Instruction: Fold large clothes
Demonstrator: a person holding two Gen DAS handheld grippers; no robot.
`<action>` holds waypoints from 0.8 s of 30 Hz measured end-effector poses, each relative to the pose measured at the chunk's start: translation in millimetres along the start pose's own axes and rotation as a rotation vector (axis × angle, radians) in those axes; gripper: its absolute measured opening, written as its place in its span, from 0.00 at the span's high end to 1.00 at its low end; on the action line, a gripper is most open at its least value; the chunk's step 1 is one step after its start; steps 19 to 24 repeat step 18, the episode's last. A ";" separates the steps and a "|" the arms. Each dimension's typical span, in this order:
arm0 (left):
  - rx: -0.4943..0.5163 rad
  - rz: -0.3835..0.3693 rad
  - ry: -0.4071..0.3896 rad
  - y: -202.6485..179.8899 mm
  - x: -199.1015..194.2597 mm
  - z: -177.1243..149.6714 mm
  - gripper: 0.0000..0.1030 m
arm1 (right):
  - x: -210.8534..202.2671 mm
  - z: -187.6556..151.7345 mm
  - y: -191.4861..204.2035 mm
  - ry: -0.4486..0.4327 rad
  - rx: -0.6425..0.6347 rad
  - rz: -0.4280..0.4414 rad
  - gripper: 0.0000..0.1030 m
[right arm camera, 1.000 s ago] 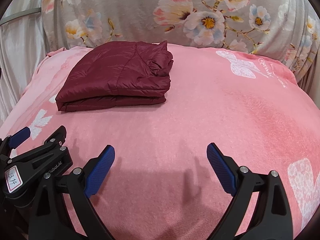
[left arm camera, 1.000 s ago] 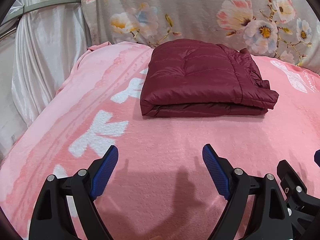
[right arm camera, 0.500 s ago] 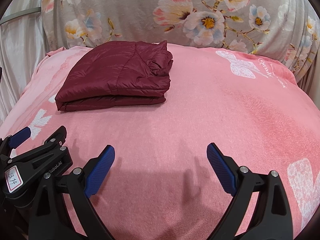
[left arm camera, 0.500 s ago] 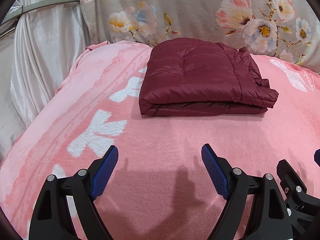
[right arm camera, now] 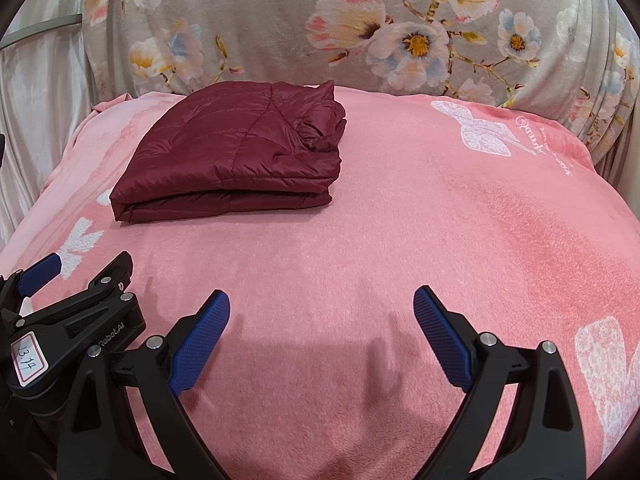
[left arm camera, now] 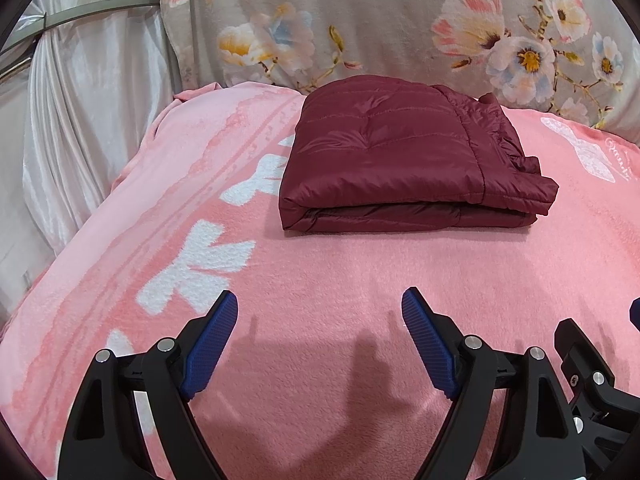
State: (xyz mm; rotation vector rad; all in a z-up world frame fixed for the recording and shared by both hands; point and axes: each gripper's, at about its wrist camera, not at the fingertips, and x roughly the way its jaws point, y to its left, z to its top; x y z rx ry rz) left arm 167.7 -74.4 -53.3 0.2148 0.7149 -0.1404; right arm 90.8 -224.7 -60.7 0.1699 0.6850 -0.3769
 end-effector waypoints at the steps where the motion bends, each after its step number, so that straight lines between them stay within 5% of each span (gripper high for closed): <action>1: 0.001 0.000 0.001 -0.1 0.2 0.2 0.22 | 0.0 -0.1 0.3 0.000 0.000 -0.001 0.12; 24: 0.012 0.017 0.012 0.9 2.6 -0.3 0.30 | 2.2 -2.5 3.2 0.001 -0.012 -0.011 0.12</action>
